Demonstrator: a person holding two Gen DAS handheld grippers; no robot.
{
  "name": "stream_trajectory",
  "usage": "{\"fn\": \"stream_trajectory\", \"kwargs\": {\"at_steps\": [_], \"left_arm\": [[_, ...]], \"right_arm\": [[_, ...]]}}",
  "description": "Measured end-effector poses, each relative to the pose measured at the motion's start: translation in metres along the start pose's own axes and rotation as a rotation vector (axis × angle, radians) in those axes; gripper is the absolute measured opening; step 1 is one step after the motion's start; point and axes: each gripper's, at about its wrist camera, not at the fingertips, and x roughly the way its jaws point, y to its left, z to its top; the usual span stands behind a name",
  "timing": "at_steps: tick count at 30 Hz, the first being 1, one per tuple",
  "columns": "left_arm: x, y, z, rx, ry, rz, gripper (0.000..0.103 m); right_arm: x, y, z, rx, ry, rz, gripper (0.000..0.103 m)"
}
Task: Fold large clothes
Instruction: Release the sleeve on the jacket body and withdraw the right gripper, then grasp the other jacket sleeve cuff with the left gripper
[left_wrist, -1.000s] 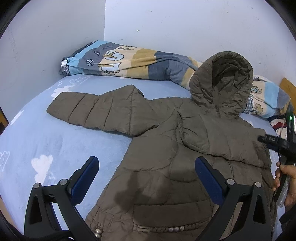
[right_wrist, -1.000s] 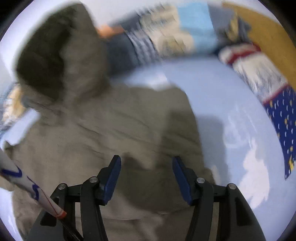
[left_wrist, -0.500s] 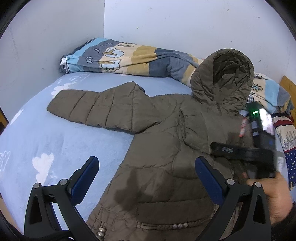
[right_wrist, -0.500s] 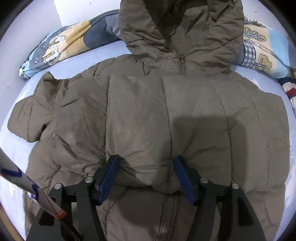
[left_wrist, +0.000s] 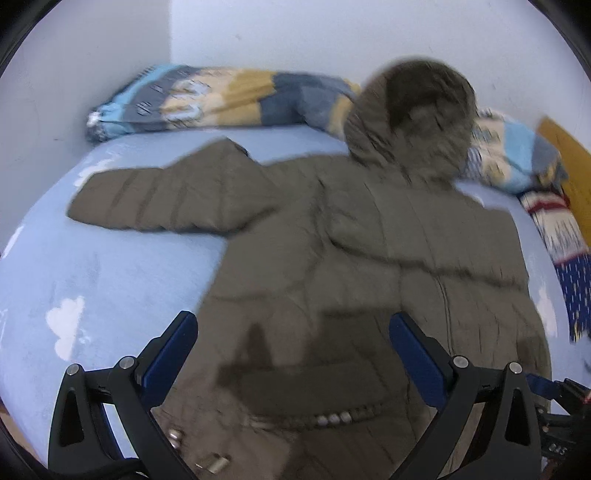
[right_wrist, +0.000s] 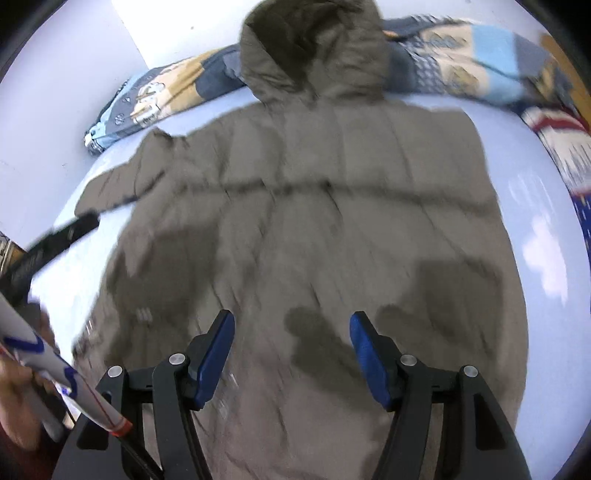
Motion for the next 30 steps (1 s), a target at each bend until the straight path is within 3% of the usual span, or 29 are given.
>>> {"fn": "stream_trajectory", "kwargs": {"at_steps": [4,8,11,15,19,24,30], "left_arm": [[0.026,-0.012,-0.019,0.029,0.126,-0.005,0.103],[0.057,-0.020,-0.036,0.062,0.257,0.010,0.103],[0.068,-0.021,-0.041,0.056,0.284,0.025,0.103],[0.052,-0.014,-0.029,0.013,0.227,-0.009,0.103],[0.027,0.007,-0.005,-0.032,0.120,-0.024,0.103],[0.008,0.059,0.030,-0.109,0.021,0.033,0.103],[0.015,0.139,0.048,-0.253,-0.013,0.060,0.103]], "right_arm": [[0.019,-0.029,-0.015,0.115,0.064,0.000,0.070],[0.031,-0.035,-0.017,0.116,0.092,0.005,0.074],[0.033,-0.034,-0.013,0.124,0.100,0.016,0.076],[0.012,-0.038,-0.008,0.156,0.039,0.061,0.076],[-0.013,-0.040,-0.001,0.137,-0.051,0.023,0.076],[-0.014,-0.041,-0.003,0.150,-0.046,0.043,0.076],[-0.015,-0.043,-0.004,0.138,-0.041,0.043,0.076]]}}
